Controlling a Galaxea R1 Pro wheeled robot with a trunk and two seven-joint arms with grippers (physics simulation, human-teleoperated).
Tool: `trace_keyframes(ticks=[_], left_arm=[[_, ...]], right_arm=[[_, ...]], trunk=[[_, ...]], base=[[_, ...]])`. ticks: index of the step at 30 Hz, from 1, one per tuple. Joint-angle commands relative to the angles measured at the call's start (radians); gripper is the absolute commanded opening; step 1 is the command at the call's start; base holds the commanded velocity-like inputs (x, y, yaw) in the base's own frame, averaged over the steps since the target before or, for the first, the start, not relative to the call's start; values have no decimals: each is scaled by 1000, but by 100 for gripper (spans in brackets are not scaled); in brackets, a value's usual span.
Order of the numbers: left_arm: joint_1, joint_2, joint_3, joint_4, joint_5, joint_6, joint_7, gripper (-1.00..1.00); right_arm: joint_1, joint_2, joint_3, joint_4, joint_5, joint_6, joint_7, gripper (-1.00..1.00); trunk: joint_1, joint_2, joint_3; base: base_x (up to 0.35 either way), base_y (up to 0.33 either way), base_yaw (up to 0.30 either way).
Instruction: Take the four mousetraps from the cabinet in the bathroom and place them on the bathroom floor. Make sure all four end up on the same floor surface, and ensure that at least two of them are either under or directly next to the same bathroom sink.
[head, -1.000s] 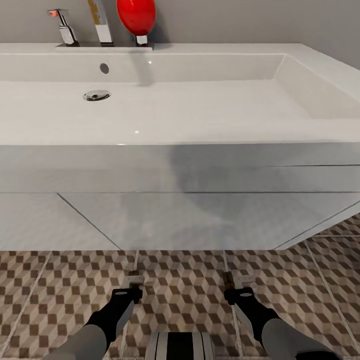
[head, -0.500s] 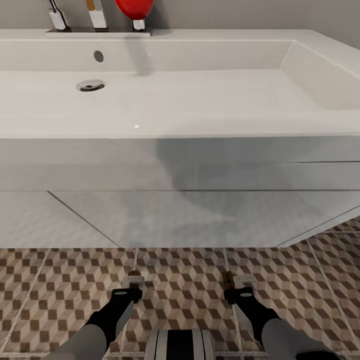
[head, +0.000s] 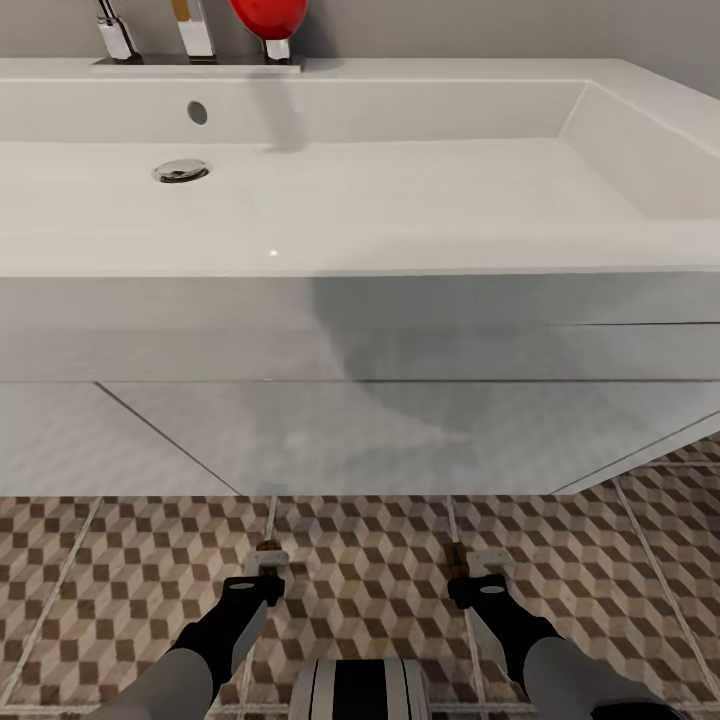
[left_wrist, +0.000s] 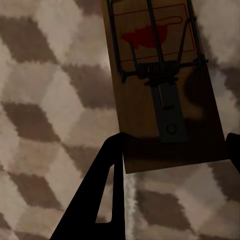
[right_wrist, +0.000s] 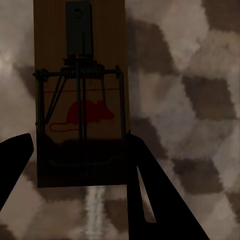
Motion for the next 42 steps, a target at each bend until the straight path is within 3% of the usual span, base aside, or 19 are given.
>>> trace_keyframes(ticks=[1, 9, 18, 42], left_arm=[[0, -1, 3, -2, -6, 6, 1, -100], [0, -1, 2, -1, -7, -7, 3, -100], [0, 1, -4, 16, -7, -109, 3, -100], [0, 2, -1, 62, -6, -125, 3, -100]], right_arm=[[0, 0, 6, -2, 6, 9, -5, -100], [0, 0, 6, -2, 6, -13, -5, -100], [0, 0, 4, 6, 6, -71, -5, -100], [0, 0, 4, 9, 3, -105, -5, -100]], trunk=[[0, 0, -1], [0, 0, -1], [0, 0, -1], [0, 0, -1]], base=[[0, 0, 0], [0, 0, 0], [0, 0, 0], [0, 0, 0]])
